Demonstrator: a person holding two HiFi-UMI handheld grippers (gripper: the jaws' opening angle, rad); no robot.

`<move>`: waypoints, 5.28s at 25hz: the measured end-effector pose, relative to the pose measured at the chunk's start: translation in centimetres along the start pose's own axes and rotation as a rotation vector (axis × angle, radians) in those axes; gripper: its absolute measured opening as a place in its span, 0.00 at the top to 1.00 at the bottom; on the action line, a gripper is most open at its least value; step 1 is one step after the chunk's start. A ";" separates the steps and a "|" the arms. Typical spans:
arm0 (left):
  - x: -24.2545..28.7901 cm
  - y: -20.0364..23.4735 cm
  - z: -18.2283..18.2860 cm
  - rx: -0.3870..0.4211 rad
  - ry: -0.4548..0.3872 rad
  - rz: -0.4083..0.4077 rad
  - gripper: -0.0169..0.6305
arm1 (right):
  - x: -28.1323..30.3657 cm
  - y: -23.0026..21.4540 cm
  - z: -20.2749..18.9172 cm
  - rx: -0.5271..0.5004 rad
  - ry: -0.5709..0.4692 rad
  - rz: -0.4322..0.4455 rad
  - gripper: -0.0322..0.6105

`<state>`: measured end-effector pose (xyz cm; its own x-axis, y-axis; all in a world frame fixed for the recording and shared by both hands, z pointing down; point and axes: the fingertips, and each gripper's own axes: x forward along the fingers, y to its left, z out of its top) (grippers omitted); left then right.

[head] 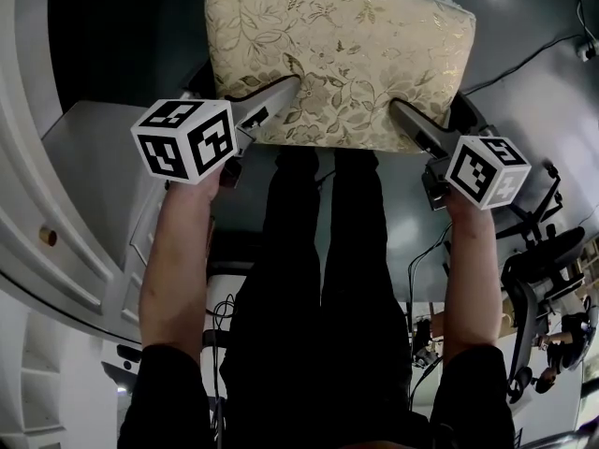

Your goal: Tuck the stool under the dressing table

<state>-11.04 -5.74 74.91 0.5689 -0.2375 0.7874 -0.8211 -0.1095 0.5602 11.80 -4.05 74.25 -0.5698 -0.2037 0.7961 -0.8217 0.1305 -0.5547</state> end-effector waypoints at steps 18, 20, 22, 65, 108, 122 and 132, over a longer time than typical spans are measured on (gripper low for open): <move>0.6 0.1 -0.1 -0.009 0.009 -0.059 0.06 | 0.8 0.1 -0.4 0.058 -0.002 0.105 0.14; 0.6 0.1 -0.1 -0.011 0.040 -0.064 0.06 | 0.8 0.1 -0.4 0.055 -0.007 0.115 0.14; 0.8 0.1 -0.2 -0.017 0.067 -0.068 0.06 | 0.7 0.0 -0.3 0.052 -0.024 0.119 0.13; 1.0 0.1 -0.3 -0.030 -0.002 -0.050 0.05 | 0.5 0.2 -0.5 0.063 -0.095 0.087 0.13; -0.5 -0.5 0.9 0.022 -0.079 0.009 0.05 | 0.5 0.5 0.2 0.035 -0.196 0.154 0.13; 0.0 -0.4 0.6 0.009 -0.097 -0.014 0.05 | 0.3 0.4 0.3 0.026 -0.220 0.133 0.13; 0.0 -0.5 1.0 0.034 -0.103 -0.022 0.05 | 0.3 0.4 0.0 0.045 -0.256 0.133 0.13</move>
<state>-10.68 -6.62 74.39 0.5800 -0.3329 0.7435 -0.8108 -0.1479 0.5663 11.29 -4.10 74.27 -0.6470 -0.4268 0.6319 -0.7355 0.1305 -0.6649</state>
